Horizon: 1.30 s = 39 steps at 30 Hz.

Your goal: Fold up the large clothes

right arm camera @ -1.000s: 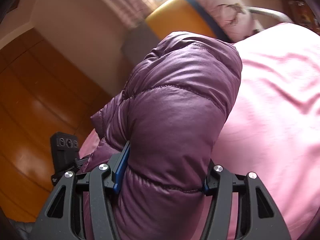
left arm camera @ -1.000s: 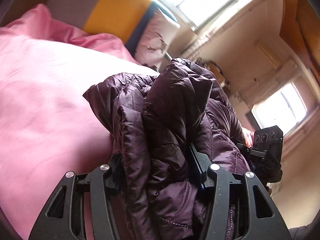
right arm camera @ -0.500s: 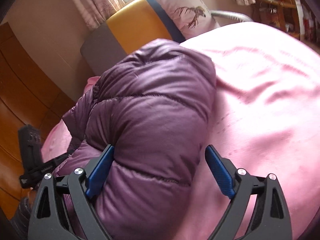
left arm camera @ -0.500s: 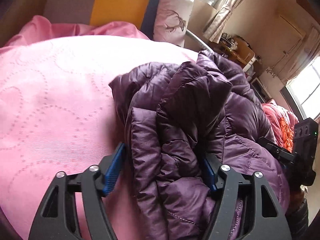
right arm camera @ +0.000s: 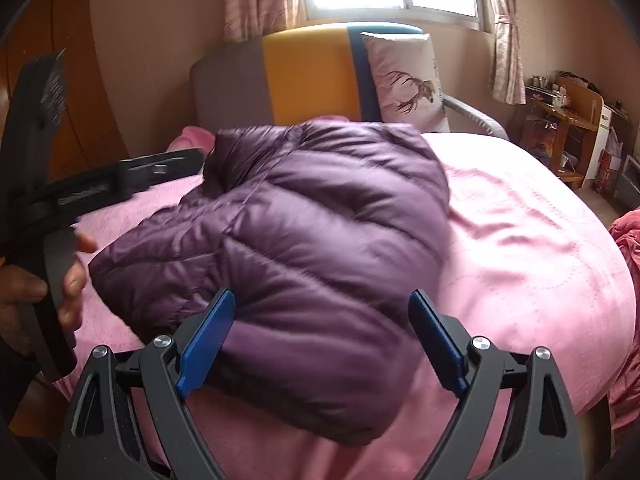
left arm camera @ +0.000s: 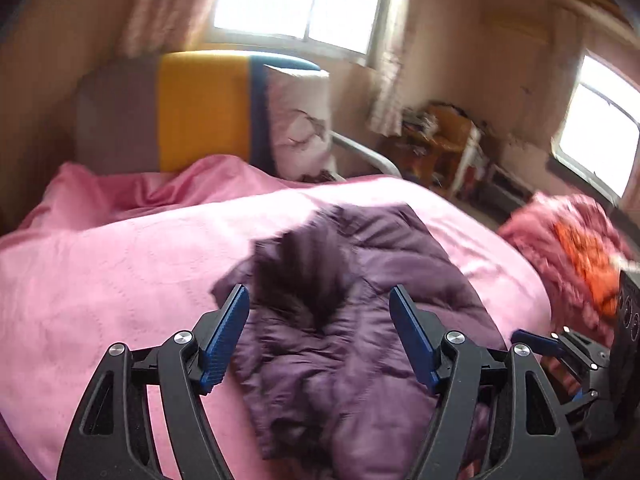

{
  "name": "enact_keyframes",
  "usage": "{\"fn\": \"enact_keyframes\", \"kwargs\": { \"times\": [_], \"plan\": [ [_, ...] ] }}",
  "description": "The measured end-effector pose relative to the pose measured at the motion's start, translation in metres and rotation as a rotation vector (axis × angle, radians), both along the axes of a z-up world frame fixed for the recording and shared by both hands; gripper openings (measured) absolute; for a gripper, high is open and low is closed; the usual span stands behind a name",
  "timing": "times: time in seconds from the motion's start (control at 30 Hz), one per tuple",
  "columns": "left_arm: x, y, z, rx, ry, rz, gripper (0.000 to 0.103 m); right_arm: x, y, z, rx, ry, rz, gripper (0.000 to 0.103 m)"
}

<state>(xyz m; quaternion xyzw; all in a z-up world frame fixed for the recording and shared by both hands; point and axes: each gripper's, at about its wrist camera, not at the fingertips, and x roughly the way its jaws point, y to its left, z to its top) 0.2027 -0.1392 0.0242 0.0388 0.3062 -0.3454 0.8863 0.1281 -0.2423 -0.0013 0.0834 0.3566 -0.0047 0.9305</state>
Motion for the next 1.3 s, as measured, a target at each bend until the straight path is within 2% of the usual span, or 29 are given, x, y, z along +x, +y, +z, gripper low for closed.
{"fn": "enact_keyframes", "kwargs": {
  "times": [0.1,0.17,0.27,0.37,0.47,0.5,0.53,0.63,0.8,0.97,1.2,1.3],
  "plan": [
    [0.006,-0.026,-0.039,0.131,0.078,-0.041,0.068,0.018,0.002,-0.026,-0.053,0.028,-0.009,0.088],
    [0.021,-0.019,-0.069,0.118,0.154,-0.018,0.069,0.024,0.009,-0.039,-0.086,0.037,0.001,0.088],
    [0.033,0.001,-0.091,0.039,0.243,0.015,0.069,0.034,0.018,-0.056,-0.149,0.047,0.006,0.088],
    [0.030,0.008,-0.094,0.018,0.246,0.037,0.069,0.036,0.021,-0.061,-0.177,0.054,-0.008,0.089],
    [0.021,0.025,-0.082,-0.034,0.258,0.078,0.071,0.033,0.019,-0.055,-0.165,0.056,-0.029,0.089],
    [0.018,0.029,-0.077,-0.041,0.256,0.098,0.081,0.031,0.017,-0.051,-0.155,0.056,-0.039,0.089],
    [0.013,0.036,-0.075,-0.048,0.258,0.138,0.085,0.027,0.016,-0.047,-0.143,0.056,-0.053,0.089],
    [0.003,0.056,-0.070,-0.092,0.278,0.193,0.087,0.021,0.015,-0.040,-0.128,0.058,-0.091,0.091],
    [-0.023,0.067,-0.054,-0.056,0.191,0.256,0.092,0.013,0.020,-0.026,-0.109,0.055,-0.151,0.092],
    [-0.048,0.075,-0.040,-0.014,0.103,0.300,0.099,-0.004,0.027,-0.009,-0.093,0.022,-0.214,0.097],
    [-0.075,0.078,-0.030,0.017,0.049,0.338,0.099,-0.038,0.031,0.010,-0.111,-0.055,-0.334,0.101],
    [-0.086,0.079,-0.030,0.050,0.027,0.356,0.099,-0.047,0.031,0.010,-0.114,-0.058,-0.394,0.101]
  ]
}}
